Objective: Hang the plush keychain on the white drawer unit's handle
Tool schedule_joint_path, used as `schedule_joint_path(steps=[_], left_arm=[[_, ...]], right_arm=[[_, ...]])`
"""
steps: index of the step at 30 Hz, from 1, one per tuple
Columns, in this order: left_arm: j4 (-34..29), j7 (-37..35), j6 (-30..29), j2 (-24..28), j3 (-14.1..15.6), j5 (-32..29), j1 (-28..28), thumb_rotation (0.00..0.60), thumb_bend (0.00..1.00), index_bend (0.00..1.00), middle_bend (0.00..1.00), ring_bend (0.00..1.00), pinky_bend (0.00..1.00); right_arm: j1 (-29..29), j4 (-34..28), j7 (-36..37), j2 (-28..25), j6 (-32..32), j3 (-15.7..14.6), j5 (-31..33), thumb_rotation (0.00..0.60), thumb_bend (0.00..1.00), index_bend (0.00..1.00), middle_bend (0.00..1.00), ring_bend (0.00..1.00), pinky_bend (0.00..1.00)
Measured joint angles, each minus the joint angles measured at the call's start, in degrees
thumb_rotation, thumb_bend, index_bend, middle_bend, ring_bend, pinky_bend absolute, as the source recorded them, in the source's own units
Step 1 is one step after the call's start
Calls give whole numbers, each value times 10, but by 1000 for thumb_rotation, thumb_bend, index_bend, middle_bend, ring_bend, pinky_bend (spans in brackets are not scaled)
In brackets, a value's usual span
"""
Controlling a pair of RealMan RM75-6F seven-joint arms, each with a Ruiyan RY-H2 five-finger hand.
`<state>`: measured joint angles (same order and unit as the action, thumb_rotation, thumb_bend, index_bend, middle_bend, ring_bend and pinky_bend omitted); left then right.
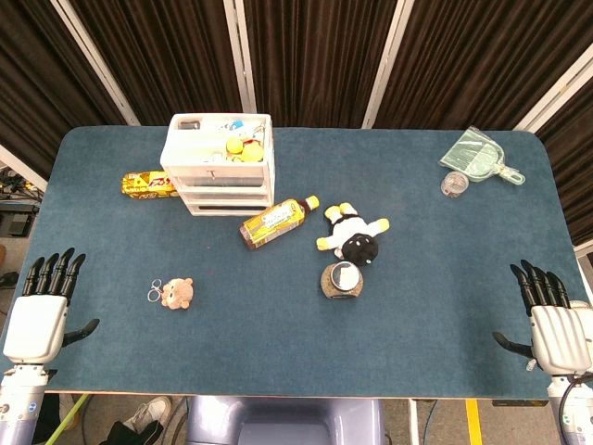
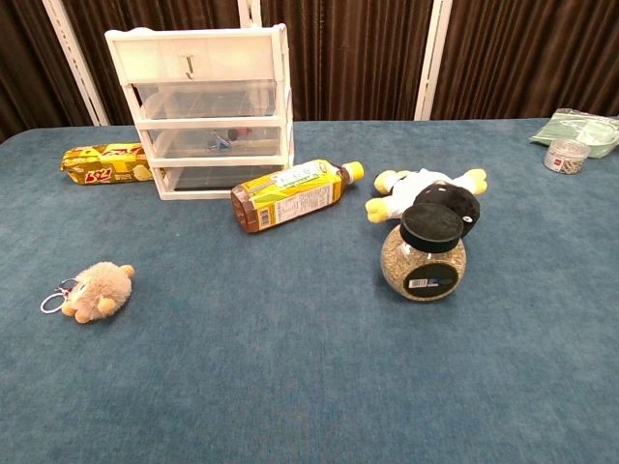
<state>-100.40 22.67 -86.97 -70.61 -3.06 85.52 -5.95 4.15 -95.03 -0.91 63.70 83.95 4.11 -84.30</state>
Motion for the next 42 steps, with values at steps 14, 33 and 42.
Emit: schedule_joint_path(steps=[14,33,42], left_arm=[[-1,1,1,-1,1,2,-1,600,0,0,0,0,0],[-2,39,47,-2,-21,-25,-35,600,52,67,610,506,421],[-2,79,154,-7,-37,-116,-88,600,211,358,1000,864,740]], right_arm=[[-1,2,3,-1,3,0,-1,600,20,0,0,0,0],[-3,0,5,-3,3,0,0,600,20,0,0,0,0],[-2,0,8,-2,2,1,0,600,21,0,0,0,0]])
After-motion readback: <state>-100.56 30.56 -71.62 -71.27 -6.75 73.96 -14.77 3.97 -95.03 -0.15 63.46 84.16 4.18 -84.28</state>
